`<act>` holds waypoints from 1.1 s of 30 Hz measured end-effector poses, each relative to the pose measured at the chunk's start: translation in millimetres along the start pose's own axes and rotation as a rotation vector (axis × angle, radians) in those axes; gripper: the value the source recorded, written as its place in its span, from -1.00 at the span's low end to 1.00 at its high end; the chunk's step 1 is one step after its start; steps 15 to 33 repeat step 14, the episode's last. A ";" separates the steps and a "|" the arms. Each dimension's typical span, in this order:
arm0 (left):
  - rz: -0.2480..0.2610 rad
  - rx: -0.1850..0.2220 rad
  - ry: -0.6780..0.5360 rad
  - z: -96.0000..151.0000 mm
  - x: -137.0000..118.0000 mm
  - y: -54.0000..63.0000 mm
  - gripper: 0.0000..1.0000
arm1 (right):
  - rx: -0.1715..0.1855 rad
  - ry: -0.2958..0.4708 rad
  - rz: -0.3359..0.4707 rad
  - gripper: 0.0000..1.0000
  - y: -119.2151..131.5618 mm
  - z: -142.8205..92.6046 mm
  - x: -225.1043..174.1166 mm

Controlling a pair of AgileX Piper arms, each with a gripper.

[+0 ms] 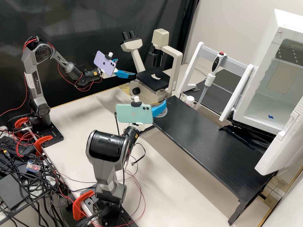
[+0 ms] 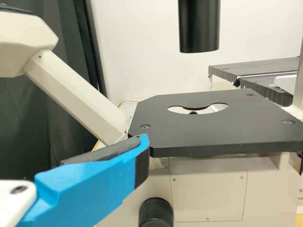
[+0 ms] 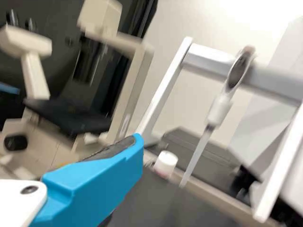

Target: Move the petri dish to the bench

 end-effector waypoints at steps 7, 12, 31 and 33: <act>0.000 0.000 0.000 0.0 0.0 0.0 1.00 | 0.047 -0.004 0.212 1.00 39.5 -1.5 -20.3; 0.000 0.000 0.000 0.0 0.0 0.0 1.00 | 0.183 -0.064 0.332 1.00 59.1 15.0 -26.8; 0.000 0.000 0.000 0.0 0.0 0.0 1.00 | 0.220 -0.098 0.371 1.00 64.6 24.3 -28.6; 0.000 0.000 0.000 0.0 0.0 0.0 1.00 | 0.220 -0.098 0.371 1.00 64.6 24.3 -28.6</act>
